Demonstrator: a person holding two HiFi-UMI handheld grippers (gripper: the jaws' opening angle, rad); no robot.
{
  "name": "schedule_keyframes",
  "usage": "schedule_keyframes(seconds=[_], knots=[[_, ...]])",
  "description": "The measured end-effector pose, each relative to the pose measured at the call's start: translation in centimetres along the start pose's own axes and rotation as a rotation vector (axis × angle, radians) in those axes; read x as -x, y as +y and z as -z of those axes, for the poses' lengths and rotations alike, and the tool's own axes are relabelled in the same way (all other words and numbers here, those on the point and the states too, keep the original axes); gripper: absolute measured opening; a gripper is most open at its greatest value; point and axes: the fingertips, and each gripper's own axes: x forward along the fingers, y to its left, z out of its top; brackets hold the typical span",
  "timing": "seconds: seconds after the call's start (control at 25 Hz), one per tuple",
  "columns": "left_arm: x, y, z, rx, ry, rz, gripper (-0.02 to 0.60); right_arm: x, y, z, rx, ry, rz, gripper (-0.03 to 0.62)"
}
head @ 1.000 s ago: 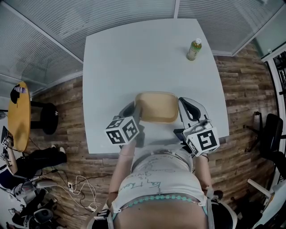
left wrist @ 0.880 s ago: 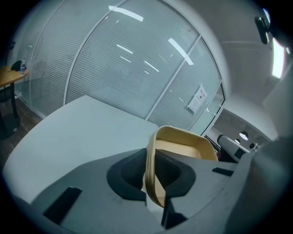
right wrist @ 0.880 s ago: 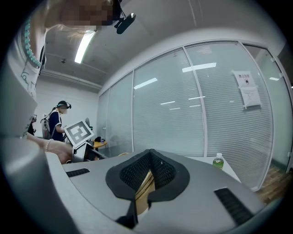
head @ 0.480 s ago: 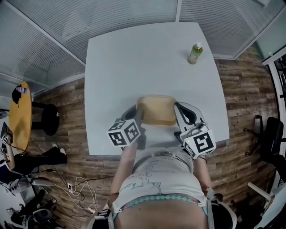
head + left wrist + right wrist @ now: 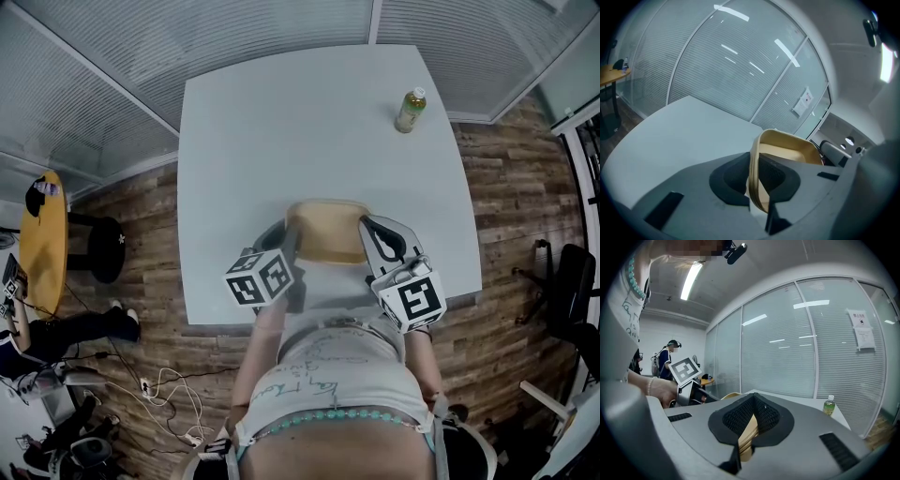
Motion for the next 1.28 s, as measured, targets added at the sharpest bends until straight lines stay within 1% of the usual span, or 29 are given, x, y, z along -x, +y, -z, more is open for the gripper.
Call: schedule_keyframes(seconds=[0.84, 1.28], knots=[[0.2, 1.1, 0.3, -0.001, 0.01, -0.012, 0.029, -0.6, 0.7, 0.1, 0.031, 0.042, 0.001, -0.006], [0.3, 1.1, 0.4, 0.005, 0.011, -0.012, 0.029, -0.7, 1.1, 0.1, 0.029, 0.048, -0.019, -0.007]])
